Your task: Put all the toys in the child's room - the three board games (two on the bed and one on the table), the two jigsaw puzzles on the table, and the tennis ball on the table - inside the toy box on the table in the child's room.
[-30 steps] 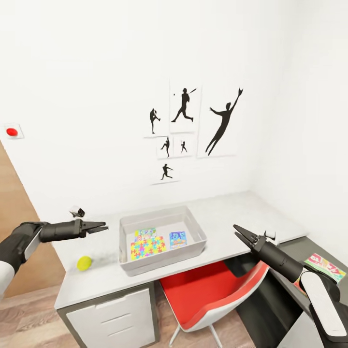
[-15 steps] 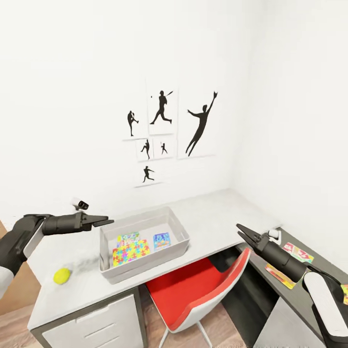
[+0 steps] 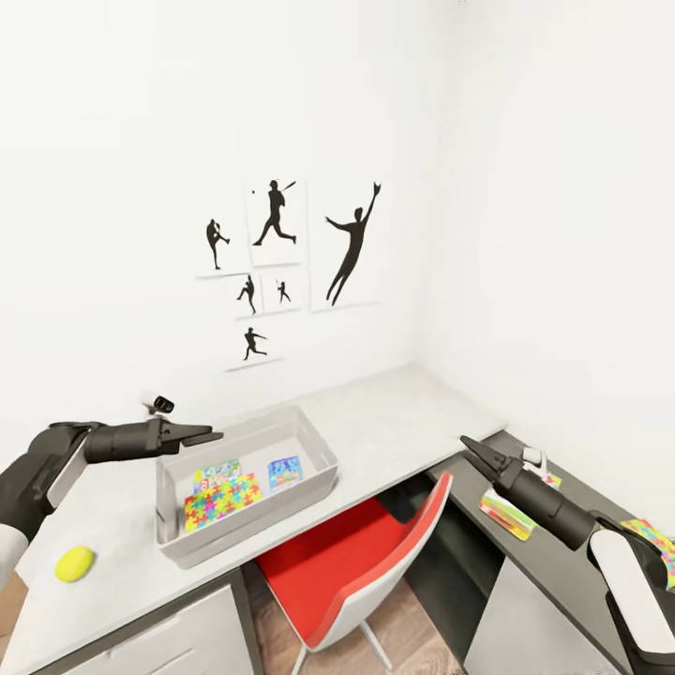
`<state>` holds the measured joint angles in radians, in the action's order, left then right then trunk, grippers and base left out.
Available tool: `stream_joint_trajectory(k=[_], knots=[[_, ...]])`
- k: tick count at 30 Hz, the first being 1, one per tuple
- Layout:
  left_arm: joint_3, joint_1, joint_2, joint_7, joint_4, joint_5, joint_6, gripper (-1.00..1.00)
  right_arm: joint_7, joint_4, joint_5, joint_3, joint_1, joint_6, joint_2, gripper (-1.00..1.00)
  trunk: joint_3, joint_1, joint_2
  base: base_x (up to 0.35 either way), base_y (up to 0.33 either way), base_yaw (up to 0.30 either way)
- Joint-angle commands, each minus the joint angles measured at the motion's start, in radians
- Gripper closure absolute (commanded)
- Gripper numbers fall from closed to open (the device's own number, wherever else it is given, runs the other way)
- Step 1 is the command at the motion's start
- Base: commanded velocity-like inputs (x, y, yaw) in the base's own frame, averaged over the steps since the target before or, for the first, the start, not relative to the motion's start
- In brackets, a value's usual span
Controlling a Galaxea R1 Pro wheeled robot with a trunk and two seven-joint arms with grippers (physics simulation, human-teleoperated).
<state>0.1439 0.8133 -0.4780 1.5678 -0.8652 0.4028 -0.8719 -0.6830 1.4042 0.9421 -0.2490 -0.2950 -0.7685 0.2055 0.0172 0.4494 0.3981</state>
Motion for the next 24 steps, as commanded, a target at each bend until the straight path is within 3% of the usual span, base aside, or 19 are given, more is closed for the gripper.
stream_joint_trajectory(k=[1, 24], knots=[[0.003, -0.001, -0.002, 0.003, 0.000, 0.004, -0.010, -1.00, -0.001, -0.002, 0.002, -0.004, -0.001, -0.006, 0.000, -1.00, 0.001, 0.001, 0.002, 0.000, 0.000, -0.182], [0.000, -0.005, -0.002, 0.003, 0.000, 0.003, -0.009, -1.00, 0.000, -0.012, 0.001, -0.010, -0.001, -0.005, -0.003, -1.00, -0.014, 0.001, 0.002, 0.000, 0.000, -0.167]])
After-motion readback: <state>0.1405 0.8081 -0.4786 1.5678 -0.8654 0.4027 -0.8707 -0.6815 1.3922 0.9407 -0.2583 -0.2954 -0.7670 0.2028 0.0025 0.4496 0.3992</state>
